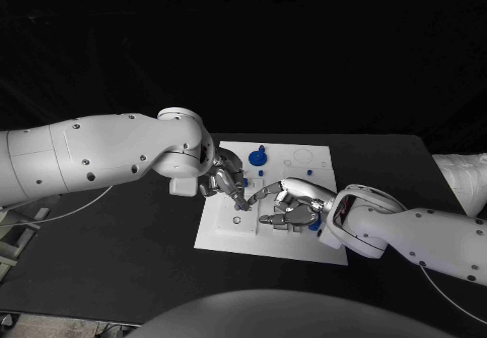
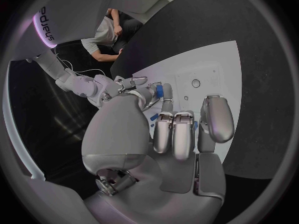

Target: Assemble the parts on the task board

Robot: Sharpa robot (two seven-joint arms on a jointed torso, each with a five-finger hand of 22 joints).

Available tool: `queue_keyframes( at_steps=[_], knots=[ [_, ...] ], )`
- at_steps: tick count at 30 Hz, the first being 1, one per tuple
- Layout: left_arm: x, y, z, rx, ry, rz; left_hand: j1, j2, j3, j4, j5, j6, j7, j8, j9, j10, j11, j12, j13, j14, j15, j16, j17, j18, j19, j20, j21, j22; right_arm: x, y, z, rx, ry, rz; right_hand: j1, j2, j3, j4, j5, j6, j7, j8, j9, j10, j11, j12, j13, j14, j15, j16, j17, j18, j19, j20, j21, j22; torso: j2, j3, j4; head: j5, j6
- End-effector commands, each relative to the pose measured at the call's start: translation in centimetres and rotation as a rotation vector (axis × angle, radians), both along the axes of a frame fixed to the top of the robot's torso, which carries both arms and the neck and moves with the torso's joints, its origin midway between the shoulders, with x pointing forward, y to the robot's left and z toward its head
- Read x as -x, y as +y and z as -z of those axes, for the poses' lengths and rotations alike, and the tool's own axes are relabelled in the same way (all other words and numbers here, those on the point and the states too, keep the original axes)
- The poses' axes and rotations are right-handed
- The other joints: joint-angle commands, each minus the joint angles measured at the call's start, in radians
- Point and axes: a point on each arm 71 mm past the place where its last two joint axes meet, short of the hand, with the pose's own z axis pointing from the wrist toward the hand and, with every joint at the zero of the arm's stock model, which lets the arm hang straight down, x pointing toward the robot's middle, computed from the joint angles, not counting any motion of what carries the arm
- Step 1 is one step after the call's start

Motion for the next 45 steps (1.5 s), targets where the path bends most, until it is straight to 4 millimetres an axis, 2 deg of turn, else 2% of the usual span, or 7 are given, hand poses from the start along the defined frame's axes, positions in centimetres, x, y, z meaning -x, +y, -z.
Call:
queue_keyframes(
  at_steps=[1, 9, 15, 26, 32, 35, 45],
  knots=[
    [0.0, 0.0, -0.1, 0.001, 0.003, 0.002, 0.006, 0.010, -0.009, 0.002, 0.006, -0.002, -0.003, 0.003, -0.002, 0.063, 0.002, -0.005, 0.225, 0.106, 0.010, 0.002, 0.263, 0.016, -0.005, -0.001, -0.004, 0.179, 0.1, -0.1, 0.2, 0.010, 0.000, -0.012, -0.005, -0.004, 0.005, -0.001, -0.001, -0.011, -0.001, -0.007, -0.002, 0.121, -0.009, -0.001, 0.260, 0.104, 0.005, 0.003, 0.263, 0.004, -0.006, 0.001, -0.007, 0.198, 0.000, 0.0001, 0.0001, 0.001, 0.000],
    [0.0, 0.2, 0.0, -0.009, 0.005, -0.005, 0.012, 0.022, -0.015, 0.009, 0.017, -0.005, -0.001, 0.004, -0.007, 0.061, 0.002, -0.007, 0.223, 0.105, 0.010, 0.001, 0.262, 0.017, -0.007, 0.000, -0.008, 0.179, -0.1, -0.7, 0.2, 0.015, -0.004, 0.004, -0.005, -0.004, 0.005, -0.002, -0.001, -0.011, 0.000, -0.008, -0.002, 0.121, -0.009, -0.001, 0.260, 0.104, 0.005, 0.003, 0.263, 0.004, -0.006, 0.001, -0.007, 0.198, 0.000, 0.0000, -0.0004, 0.004, 0.000],
    [-0.1, 0.4, 0.0, -0.015, 0.005, -0.011, 0.034, 0.035, -0.020, 0.010, 0.053, -0.012, 0.002, 0.009, -0.013, 0.059, 0.004, -0.009, 0.221, 0.103, 0.012, -0.001, 0.261, 0.017, -0.008, 0.000, -0.011, 0.178, -0.2, -1.3, 0.2, 0.016, -0.011, 0.021, -0.006, -0.005, 0.005, -0.002, -0.001, -0.015, 0.000, -0.010, -0.003, 0.121, -0.008, -0.001, 0.260, 0.104, 0.006, 0.003, 0.263, 0.004, -0.008, 0.001, -0.010, 0.197, 0.000, 0.0000, -0.0001, 0.007, 0.000],
    [-1.1, 1.8, 0.5, -0.109, 0.020, -0.057, 0.042, 0.052, -0.017, 0.019, 0.079, -0.017, 0.006, 0.014, -0.018, 0.056, 0.007, -0.011, 0.219, 0.102, 0.013, -0.003, 0.259, 0.019, -0.011, 0.002, -0.019, 0.176, -0.8, -4.1, -0.1, 0.039, -0.035, 0.090, -0.006, -0.007, 0.005, -0.002, -0.001, -0.016, 0.001, -0.011, -0.004, 0.121, -0.007, -0.001, 0.260, 0.104, 0.006, 0.003, 0.263, 0.005, -0.012, 0.002, -0.014, 0.196, -0.001, 0.0003, -0.0001, 0.018, 0.000],
    [-3.0, 3.2, 1.0, -0.240, 0.033, -0.099, 0.035, 0.081, -0.011, 0.041, 0.097, -0.019, 0.010, 0.020, -0.024, 0.050, 0.010, -0.015, 0.214, 0.102, 0.016, -0.003, 0.259, 0.019, -0.010, 0.004, -0.020, 0.176, -1.3, -5.2, -1.5, 0.055, -0.074, 0.114, -0.008, -0.008, 0.004, -0.002, -0.002, -0.011, 0.001, -0.008, -0.003, 0.121, -0.007, -0.001, 0.260, 0.104, 0.007, 0.003, 0.263, 0.006, -0.013, 0.002, -0.015, 0.195, -0.001, -0.0002, -0.0016, 0.014, 0.000],
    [-4.5, 3.6, 1.1, -0.286, 0.025, -0.135, 0.033, 0.083, -0.011, 0.044, 0.098, -0.020, 0.011, 0.020, -0.025, 0.048, 0.011, -0.016, 0.212, 0.102, 0.016, -0.003, 0.259, 0.019, -0.010, 0.005, -0.019, 0.176, -1.5, -5.6, -2.2, 0.062, -0.092, 0.119, -0.009, -0.009, 0.005, -0.001, -0.002, -0.006, 0.000, -0.006, -0.002, 0.121, -0.007, -0.001, 0.260, 0.104, 0.007, 0.003, 0.263, 0.006, -0.013, 0.003, -0.015, 0.195, 0.000, -0.0004, -0.0011, 0.015, 0.000],
    [-9.1, 2.2, 2.1, -0.381, 0.024, -0.200, 0.032, 0.086, -0.014, 0.042, 0.106, -0.029, 0.012, 0.017, -0.030, 0.043, 0.012, -0.020, 0.208, 0.102, 0.017, -0.003, 0.259, 0.019, -0.011, 0.006, -0.023, 0.175, -1.6, -5.5, -2.7, 0.076, -0.096, 0.110, -0.009, -0.009, 0.005, -0.002, -0.002, -0.003, -0.001, -0.005, -0.001, 0.121, -0.007, -0.001, 0.260, 0.104, 0.007, 0.003, 0.263, 0.006, -0.012, 0.003, -0.014, 0.196, 0.002, -0.0005, -0.0014, 0.035, 0.000]
  ],
)
